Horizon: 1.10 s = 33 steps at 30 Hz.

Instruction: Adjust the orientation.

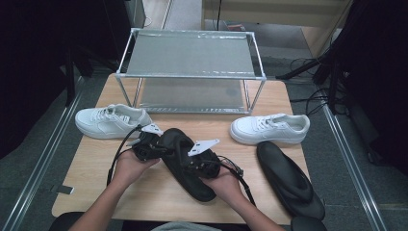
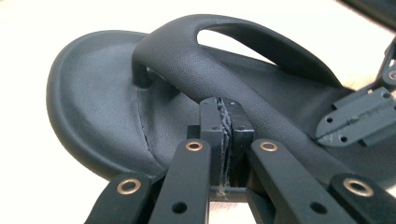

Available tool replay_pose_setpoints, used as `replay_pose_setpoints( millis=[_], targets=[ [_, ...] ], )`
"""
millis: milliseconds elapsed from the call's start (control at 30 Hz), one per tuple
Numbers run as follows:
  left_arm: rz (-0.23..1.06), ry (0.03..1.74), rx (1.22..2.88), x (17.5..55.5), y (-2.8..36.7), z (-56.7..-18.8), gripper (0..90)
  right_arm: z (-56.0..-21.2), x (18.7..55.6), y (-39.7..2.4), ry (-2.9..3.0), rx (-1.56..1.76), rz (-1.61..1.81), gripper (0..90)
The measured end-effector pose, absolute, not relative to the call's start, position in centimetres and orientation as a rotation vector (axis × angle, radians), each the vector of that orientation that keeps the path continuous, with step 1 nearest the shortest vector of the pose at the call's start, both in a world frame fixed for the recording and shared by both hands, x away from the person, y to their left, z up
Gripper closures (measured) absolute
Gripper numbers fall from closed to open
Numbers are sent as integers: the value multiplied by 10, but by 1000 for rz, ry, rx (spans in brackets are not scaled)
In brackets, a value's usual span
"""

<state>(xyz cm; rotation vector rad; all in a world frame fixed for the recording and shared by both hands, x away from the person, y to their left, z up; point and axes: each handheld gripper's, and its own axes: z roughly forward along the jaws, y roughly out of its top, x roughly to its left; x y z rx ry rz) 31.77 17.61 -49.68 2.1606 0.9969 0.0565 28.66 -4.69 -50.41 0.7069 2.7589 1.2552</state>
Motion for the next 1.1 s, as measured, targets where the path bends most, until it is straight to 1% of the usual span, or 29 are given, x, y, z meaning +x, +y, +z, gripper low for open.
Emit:
replay_pose_setpoints(
  millis=[400,1100],
  targets=[
    [78,1022,2114,330,181,-498,887,-505,293,-29,2738,704,1283,900],
    [115,1073,2057,340,192,-501,882,-509,308,-4,2728,705,1328,900]
  ],
)
